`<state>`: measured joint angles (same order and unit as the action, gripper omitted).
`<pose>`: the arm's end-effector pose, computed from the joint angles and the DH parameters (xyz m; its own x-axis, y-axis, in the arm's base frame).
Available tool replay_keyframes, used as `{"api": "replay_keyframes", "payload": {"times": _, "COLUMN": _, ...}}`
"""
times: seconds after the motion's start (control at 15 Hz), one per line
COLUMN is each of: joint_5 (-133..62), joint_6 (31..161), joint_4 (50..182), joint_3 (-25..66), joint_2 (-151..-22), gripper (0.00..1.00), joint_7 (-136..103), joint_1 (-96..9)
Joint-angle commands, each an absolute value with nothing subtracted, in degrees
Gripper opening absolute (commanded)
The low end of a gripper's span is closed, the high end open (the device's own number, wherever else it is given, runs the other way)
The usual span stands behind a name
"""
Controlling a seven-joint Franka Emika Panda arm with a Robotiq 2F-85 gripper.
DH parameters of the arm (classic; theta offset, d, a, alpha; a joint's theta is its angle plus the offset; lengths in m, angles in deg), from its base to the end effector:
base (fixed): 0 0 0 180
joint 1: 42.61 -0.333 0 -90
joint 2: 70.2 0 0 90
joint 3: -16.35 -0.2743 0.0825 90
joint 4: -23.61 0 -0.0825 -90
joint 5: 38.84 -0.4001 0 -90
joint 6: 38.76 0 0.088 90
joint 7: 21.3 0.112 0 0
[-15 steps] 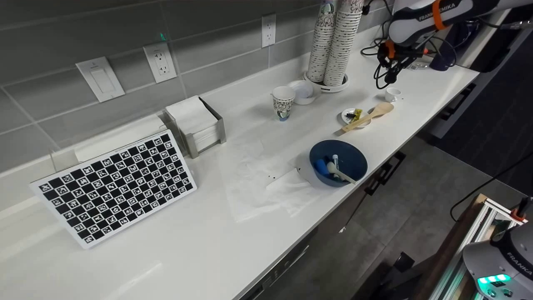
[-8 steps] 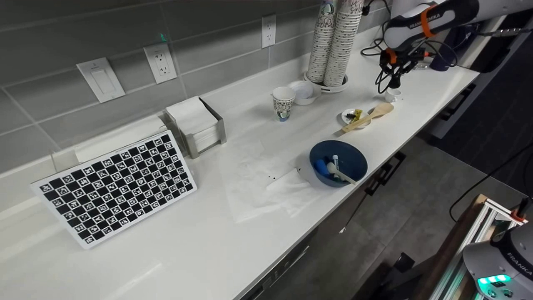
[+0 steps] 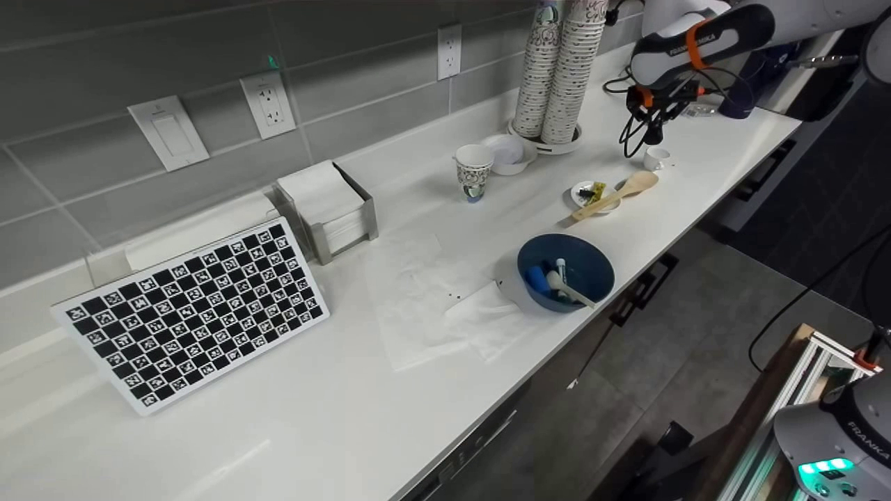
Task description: Put the black object inside the small white cup
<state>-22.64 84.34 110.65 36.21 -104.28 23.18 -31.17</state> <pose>0.6090 -0.3486 0.2934 0.4636 -0.8319 0.3051 -0.8771 -0.3823 0.2907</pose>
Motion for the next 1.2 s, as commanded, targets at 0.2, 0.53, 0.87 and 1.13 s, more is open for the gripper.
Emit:
{"api": "replay_keyframes", "payload": {"times": 0.2, "joint_5": -18.6, "joint_6": 83.8, "joint_4": 106.1, "joint_3": 39.0, "joint_2": -108.1, "gripper": 0.05, "joint_7": 24.1, "joint_1": -32.5}}
{"api": "replay_keyframes", "payload": {"times": 0.53, "joint_5": -15.5, "joint_6": 82.5, "joint_4": 106.4, "joint_3": 39.7, "joint_2": -107.9, "gripper": 0.05, "joint_7": 23.0, "joint_1": -32.9}}
{"api": "replay_keyframes", "payload": {"times": 0.87, "joint_5": -13.7, "joint_6": 77.9, "joint_4": 105.5, "joint_3": 39.7, "joint_2": -107.9, "gripper": 0.05, "joint_7": 22.1, "joint_1": -33.3}}
{"api": "replay_keyframes", "payload": {"times": 1.13, "joint_5": -12.9, "joint_6": 73.2, "joint_4": 104.3, "joint_3": 39.3, "joint_2": -107.8, "gripper": 0.05, "joint_7": 20.9, "joint_1": -33.4}}
